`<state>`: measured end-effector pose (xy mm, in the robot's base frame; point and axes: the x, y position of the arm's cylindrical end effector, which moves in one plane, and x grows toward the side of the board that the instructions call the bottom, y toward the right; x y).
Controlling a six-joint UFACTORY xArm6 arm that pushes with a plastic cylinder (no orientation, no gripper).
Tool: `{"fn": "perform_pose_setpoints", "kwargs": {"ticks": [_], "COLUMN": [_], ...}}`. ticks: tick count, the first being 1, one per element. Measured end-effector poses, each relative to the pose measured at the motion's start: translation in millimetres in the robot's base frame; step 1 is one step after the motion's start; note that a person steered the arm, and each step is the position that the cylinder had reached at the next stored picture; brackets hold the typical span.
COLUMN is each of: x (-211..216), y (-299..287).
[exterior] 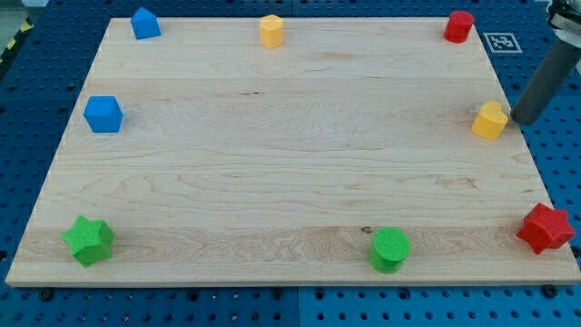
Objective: Move the yellow heart towards the center of the board
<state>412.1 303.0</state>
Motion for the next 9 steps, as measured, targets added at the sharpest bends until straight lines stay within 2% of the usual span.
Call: {"fn": "perform_pose_setpoints", "kwargs": {"ticks": [2, 4, 9], "x": [-1.2, 27.4, 23.0], "y": [-2.3, -2.5, -36.1]}}
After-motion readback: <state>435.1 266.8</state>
